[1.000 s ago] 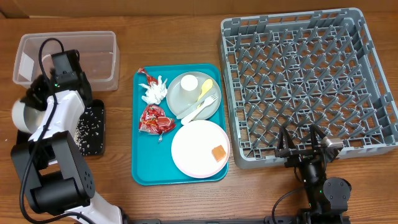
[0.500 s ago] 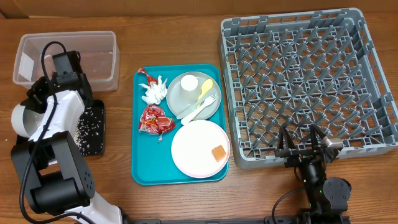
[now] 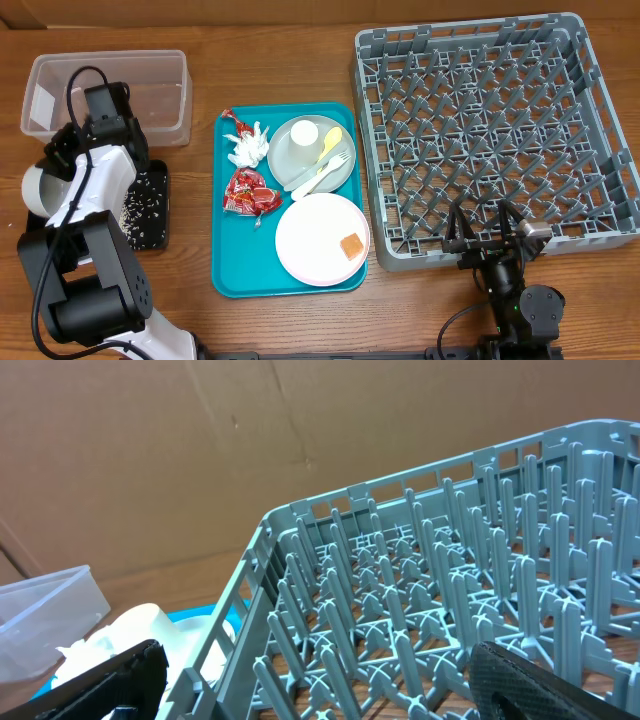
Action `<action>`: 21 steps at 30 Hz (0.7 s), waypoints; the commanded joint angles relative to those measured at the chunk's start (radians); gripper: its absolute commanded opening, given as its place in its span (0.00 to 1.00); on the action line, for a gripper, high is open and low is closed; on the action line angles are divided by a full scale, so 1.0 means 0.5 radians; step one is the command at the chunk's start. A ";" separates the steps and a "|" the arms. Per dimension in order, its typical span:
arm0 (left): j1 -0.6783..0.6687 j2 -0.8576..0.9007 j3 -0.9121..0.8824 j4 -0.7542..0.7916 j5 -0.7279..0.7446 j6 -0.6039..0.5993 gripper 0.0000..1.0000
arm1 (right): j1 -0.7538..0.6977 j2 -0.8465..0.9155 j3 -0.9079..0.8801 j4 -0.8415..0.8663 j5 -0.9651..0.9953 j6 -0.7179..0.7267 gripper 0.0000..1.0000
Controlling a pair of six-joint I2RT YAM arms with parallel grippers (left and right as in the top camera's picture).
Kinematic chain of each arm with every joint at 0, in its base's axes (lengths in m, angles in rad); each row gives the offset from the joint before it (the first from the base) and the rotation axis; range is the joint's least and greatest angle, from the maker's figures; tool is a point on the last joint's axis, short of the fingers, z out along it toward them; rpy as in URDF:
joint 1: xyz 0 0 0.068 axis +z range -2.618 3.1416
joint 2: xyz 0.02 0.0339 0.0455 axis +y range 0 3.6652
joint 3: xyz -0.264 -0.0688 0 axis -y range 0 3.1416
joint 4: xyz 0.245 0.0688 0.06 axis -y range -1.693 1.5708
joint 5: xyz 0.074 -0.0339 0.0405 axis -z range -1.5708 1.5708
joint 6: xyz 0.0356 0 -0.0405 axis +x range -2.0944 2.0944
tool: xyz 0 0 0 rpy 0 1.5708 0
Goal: Sort waste into correct bins and load items into the dishwasher rack
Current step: 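Tilt the bowl with the left gripper, pouring rice onto the black tray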
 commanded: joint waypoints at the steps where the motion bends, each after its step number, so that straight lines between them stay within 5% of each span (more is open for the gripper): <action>1: -0.018 0.013 0.016 -0.026 -0.040 -0.033 0.04 | -0.003 -0.019 -0.021 0.008 0.012 0.001 1.00; 18: -0.098 0.013 0.016 0.182 -0.244 0.046 0.04 | -0.003 -0.019 -0.021 0.008 0.012 0.001 1.00; 21: -0.123 0.013 0.016 0.306 -0.198 -0.171 0.04 | -0.003 -0.019 -0.021 0.008 0.012 0.000 1.00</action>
